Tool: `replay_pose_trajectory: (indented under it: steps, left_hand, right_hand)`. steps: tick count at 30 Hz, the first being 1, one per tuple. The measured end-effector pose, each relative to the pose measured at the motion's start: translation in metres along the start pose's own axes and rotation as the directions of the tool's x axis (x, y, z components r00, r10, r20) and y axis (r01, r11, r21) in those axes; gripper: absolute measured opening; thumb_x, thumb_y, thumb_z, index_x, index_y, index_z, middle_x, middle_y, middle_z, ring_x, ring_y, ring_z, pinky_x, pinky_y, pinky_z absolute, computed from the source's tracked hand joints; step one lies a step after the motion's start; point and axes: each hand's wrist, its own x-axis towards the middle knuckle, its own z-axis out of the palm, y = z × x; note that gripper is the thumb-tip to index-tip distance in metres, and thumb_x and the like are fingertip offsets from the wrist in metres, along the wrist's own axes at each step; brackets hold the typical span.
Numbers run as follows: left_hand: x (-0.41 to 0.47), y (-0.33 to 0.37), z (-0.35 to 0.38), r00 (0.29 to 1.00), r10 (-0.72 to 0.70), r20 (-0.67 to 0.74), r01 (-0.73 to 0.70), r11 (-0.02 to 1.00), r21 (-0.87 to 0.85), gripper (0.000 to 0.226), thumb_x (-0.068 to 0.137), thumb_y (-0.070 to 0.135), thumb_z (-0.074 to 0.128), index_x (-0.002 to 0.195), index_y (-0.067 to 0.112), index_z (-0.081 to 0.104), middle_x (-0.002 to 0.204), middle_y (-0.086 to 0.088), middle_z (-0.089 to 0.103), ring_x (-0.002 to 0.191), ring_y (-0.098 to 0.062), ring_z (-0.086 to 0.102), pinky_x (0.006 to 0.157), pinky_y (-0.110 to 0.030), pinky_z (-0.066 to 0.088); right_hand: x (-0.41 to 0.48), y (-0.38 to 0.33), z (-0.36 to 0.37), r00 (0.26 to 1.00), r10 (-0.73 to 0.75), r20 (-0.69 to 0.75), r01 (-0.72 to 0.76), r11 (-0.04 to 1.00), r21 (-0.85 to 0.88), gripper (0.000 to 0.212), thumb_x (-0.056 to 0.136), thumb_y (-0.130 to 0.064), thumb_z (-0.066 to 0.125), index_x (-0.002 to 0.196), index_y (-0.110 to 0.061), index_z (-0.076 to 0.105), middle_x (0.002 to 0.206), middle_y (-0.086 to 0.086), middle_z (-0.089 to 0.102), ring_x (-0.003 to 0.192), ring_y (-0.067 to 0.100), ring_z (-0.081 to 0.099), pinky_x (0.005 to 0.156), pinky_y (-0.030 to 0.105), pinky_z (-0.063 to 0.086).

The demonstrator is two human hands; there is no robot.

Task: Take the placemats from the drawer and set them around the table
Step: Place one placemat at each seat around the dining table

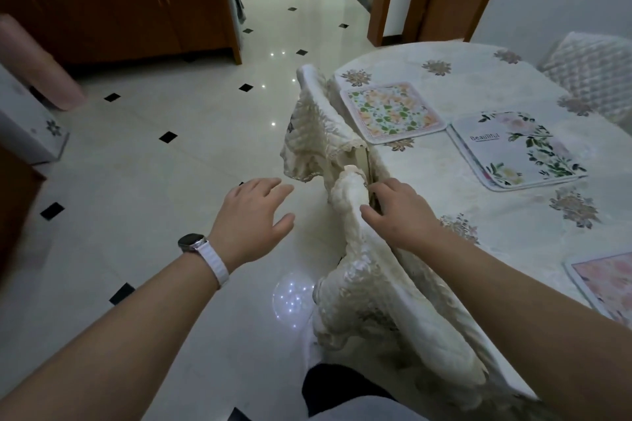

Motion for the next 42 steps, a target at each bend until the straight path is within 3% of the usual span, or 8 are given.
replay_pose_trajectory:
  steps: [4,9,15,22,25,33,42]
  left_hand:
    - [0.053,-0.024,0.011,0.999,0.035,0.024,-0.035,0.999,-0.001,0.059,0.082,0.051,0.039,0.131,0.022,0.057,0.131,-0.003,0.059,0.121,-0.027,0.052,0.099,-0.044,0.039]
    - [0.14,-0.047,0.025,0.994,0.076,0.073,-0.074,0.997,-0.021,0.06,0.082,0.052,0.038,0.13,0.021,0.058,0.132,-0.005,0.058,0.123,-0.027,0.051,0.099,-0.044,0.039]
    - [0.245,-0.034,0.031,0.976,0.2,0.091,-0.196,0.98,-0.045,0.059,0.082,0.051,0.038,0.127,0.02,0.06,0.129,-0.004,0.06,0.119,-0.027,0.053,0.097,-0.044,0.041]
    - [0.338,0.014,0.049,0.902,0.416,0.114,-0.406,0.908,-0.1,0.052,0.085,0.046,0.046,0.128,0.02,0.059,0.129,-0.004,0.061,0.119,-0.028,0.054,0.095,-0.045,0.046]
    - [0.371,0.042,0.06,0.851,0.505,0.144,-0.494,0.863,-0.103,0.052,0.088,0.043,0.051,0.134,0.02,0.056,0.134,-0.005,0.058,0.125,-0.026,0.05,0.1,-0.048,0.044]
    - [0.45,0.104,0.1,0.684,0.689,0.239,-0.679,0.721,-0.136,0.063,0.087,0.053,0.035,0.135,0.019,0.055,0.135,-0.007,0.057,0.124,-0.029,0.051,0.099,-0.05,0.045]
    - [0.543,0.137,0.171,0.501,0.805,0.318,-0.769,0.582,-0.262,0.059,0.086,0.048,0.043,0.133,0.016,0.057,0.132,-0.007,0.06,0.116,-0.029,0.056,0.093,-0.044,0.049]
  right_hand:
    - [0.046,0.003,0.011,0.999,0.041,0.003,-0.041,0.999,0.034,0.049,0.092,-0.048,0.048,0.134,-0.023,0.053,0.129,-0.002,0.054,0.116,0.02,0.05,0.092,0.037,0.044]
    - [0.118,0.024,0.017,0.993,0.115,0.024,-0.116,0.992,0.057,0.035,0.089,-0.048,0.048,0.11,-0.022,0.059,0.114,-0.002,0.055,0.106,0.023,0.052,0.081,0.037,0.045]
    - [0.174,0.061,0.002,0.973,0.233,0.002,-0.232,0.968,0.099,0.046,0.093,-0.047,0.048,0.131,-0.021,0.055,0.13,0.001,0.054,0.119,0.024,0.049,0.094,0.041,0.045]
    - [0.183,0.112,-0.015,0.927,0.373,-0.05,-0.364,0.922,0.128,0.05,0.094,-0.046,0.048,0.138,-0.022,0.051,0.141,0.001,0.049,0.126,0.024,0.045,0.098,0.039,0.041]
    - [0.176,0.136,-0.018,0.882,0.469,-0.046,-0.46,0.878,0.134,0.053,0.095,-0.048,0.045,0.141,-0.021,0.048,0.142,0.0,0.048,0.127,0.023,0.044,0.1,0.039,0.041]
    - [0.172,0.183,-0.019,0.739,0.668,-0.091,-0.648,0.741,0.176,0.052,0.095,-0.048,0.047,0.139,-0.022,0.05,0.142,-0.001,0.048,0.128,0.023,0.045,0.102,0.04,0.04]
    - [0.2,0.219,0.005,0.484,0.874,-0.055,-0.848,0.483,0.217,0.05,0.094,-0.046,0.051,0.136,-0.02,0.053,0.138,-0.001,0.051,0.128,0.021,0.044,0.1,0.037,0.039]
